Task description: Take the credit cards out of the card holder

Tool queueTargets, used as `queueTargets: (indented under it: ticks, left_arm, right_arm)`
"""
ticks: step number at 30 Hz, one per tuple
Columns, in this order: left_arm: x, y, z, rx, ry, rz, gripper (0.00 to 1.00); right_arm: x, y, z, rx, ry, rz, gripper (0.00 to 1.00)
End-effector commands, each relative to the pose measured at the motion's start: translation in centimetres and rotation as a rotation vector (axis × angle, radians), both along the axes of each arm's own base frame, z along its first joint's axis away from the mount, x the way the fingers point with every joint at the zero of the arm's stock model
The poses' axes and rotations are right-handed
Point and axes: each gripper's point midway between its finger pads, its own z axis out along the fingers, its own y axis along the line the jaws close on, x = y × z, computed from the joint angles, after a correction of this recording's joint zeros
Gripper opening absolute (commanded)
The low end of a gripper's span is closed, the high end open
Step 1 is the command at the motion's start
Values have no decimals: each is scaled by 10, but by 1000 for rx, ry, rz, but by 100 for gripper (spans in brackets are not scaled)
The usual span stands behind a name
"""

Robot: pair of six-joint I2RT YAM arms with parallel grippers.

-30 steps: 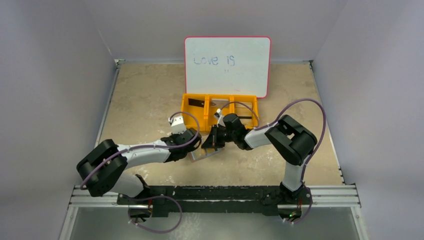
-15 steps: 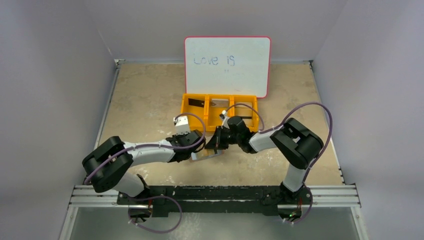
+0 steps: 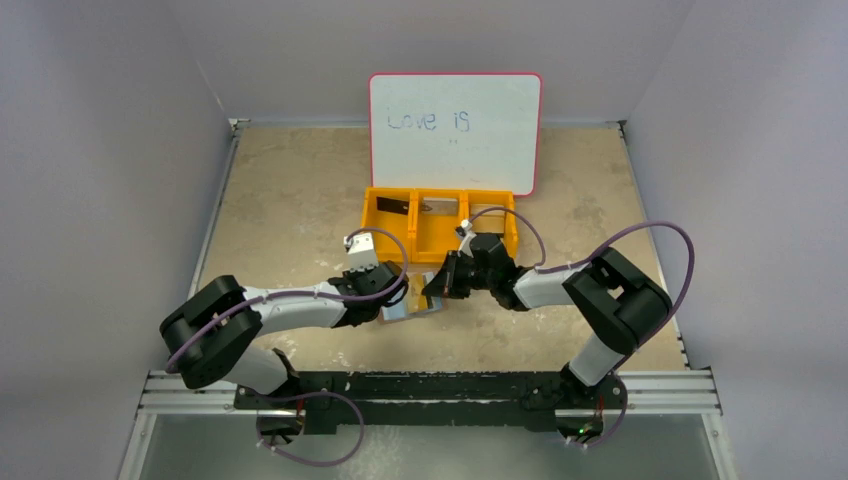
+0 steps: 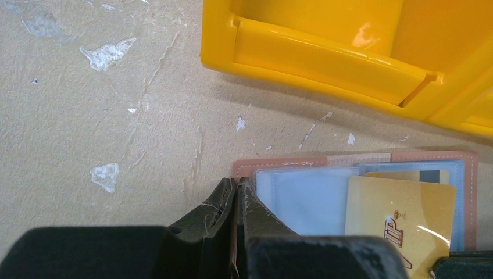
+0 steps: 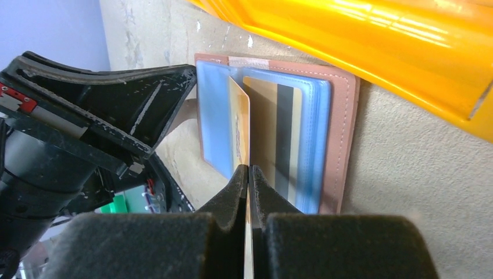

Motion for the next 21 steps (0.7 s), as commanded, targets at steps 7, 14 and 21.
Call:
queueTargets:
  ticks: [7, 14, 21]
  left_arm:
    - [-30, 18, -21, 41, 124, -24, 0]
    - [-21, 10, 1, -4, 71, -27, 0]
    - [-14, 9, 36, -51, -4, -18, 36]
  right_arm:
    - [25, -26, 51, -93, -285, 31, 0]
    - [40, -52, 114, -241, -591, 106, 0]
    - [91, -146, 174, -672, -925, -88, 0]
